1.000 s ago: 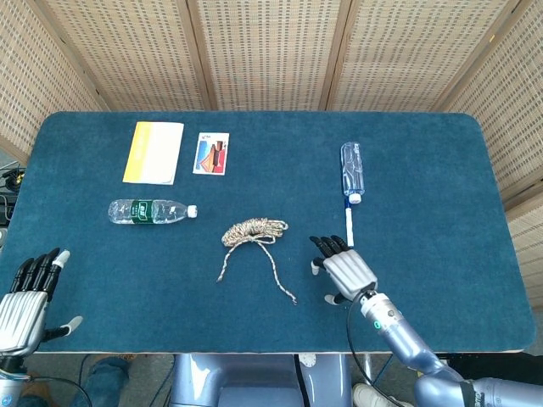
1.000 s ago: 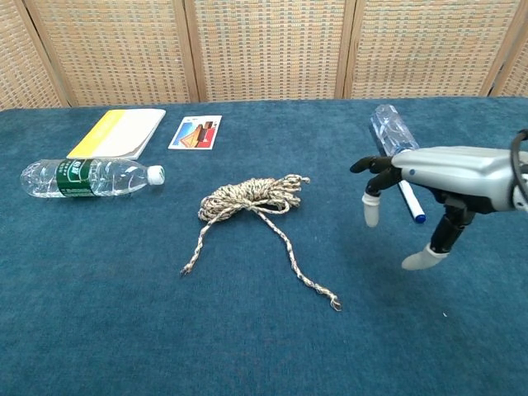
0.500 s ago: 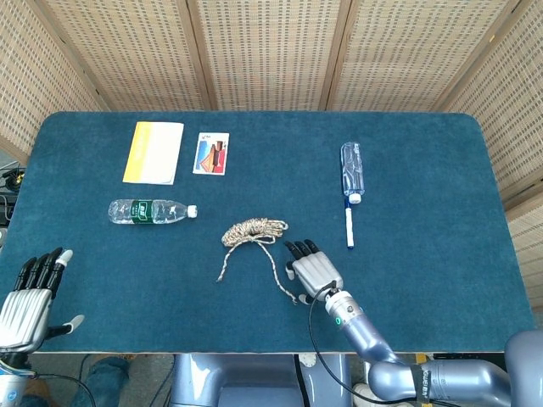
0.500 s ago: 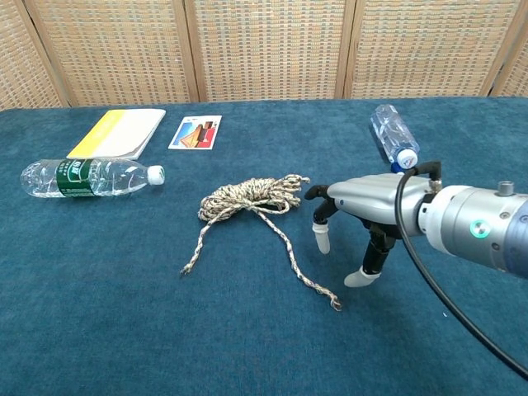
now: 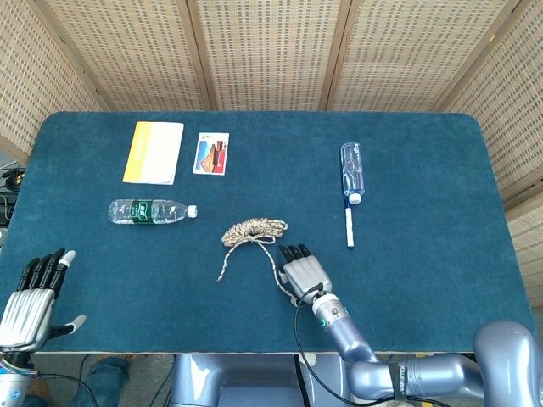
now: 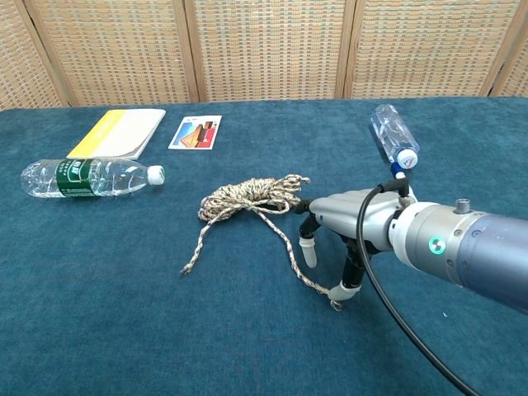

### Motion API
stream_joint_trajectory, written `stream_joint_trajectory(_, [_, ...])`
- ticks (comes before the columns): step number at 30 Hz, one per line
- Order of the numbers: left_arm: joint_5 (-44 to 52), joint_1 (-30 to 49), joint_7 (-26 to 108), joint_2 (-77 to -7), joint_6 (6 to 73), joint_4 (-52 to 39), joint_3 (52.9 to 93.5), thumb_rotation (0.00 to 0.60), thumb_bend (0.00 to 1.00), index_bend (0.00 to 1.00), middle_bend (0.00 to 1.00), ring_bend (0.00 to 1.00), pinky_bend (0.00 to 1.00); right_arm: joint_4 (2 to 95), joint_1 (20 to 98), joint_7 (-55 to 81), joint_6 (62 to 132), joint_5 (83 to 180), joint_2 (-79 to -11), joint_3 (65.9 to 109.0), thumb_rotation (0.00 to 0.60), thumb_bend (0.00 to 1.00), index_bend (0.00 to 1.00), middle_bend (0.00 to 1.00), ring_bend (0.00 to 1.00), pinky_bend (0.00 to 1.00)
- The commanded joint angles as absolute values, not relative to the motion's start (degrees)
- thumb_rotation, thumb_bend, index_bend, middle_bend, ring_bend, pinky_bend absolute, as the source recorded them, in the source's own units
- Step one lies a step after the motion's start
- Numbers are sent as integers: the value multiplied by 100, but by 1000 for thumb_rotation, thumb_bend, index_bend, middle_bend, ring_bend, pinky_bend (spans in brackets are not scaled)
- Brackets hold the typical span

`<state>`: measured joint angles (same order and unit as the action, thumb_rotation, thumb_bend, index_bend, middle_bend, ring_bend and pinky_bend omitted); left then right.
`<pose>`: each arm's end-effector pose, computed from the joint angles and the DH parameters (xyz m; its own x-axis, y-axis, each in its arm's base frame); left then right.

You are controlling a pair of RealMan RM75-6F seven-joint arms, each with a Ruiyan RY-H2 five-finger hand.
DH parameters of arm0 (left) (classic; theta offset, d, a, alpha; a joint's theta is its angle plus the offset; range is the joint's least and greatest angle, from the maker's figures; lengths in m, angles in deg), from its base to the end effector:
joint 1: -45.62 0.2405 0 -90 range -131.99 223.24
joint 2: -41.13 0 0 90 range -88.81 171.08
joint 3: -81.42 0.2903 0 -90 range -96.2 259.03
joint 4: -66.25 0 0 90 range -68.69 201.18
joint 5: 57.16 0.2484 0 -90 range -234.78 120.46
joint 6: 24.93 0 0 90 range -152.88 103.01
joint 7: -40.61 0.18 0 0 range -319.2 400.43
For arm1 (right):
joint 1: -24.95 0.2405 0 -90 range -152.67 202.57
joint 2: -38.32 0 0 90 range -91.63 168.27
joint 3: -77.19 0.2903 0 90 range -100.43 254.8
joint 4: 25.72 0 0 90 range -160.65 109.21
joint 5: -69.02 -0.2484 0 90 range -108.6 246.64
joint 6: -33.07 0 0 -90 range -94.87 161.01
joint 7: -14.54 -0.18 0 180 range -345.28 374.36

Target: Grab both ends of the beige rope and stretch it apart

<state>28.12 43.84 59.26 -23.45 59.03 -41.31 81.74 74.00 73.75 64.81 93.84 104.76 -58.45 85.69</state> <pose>-0.3081 0.1866 0.1014 0.4400 0.1176 0.8903 0.8955 0.0165 -0.4448 -0.1014 -0.3328 -0.1351 0.5460 -0.4565 0.7025 -0.8336 -0.3798 0.4011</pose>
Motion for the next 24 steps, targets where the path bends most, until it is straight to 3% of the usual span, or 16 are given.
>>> stream_joint_trajectory(1, [2811, 4381, 5939, -2351, 5902, -4129, 8181, 600, 95, 0, 0, 0, 0, 7374, 7411, 6458, 9396, 10432, -5894, 8561, 600, 193, 456, 0, 0, 0])
stream_joint_trajectory(24, [2790, 4357, 5952, -2370, 5898, -4120, 8220, 600, 95, 0, 0, 0, 0, 6684, 7474, 6369, 9829, 10557, -6410, 8409, 600, 220, 471, 0, 0, 0])
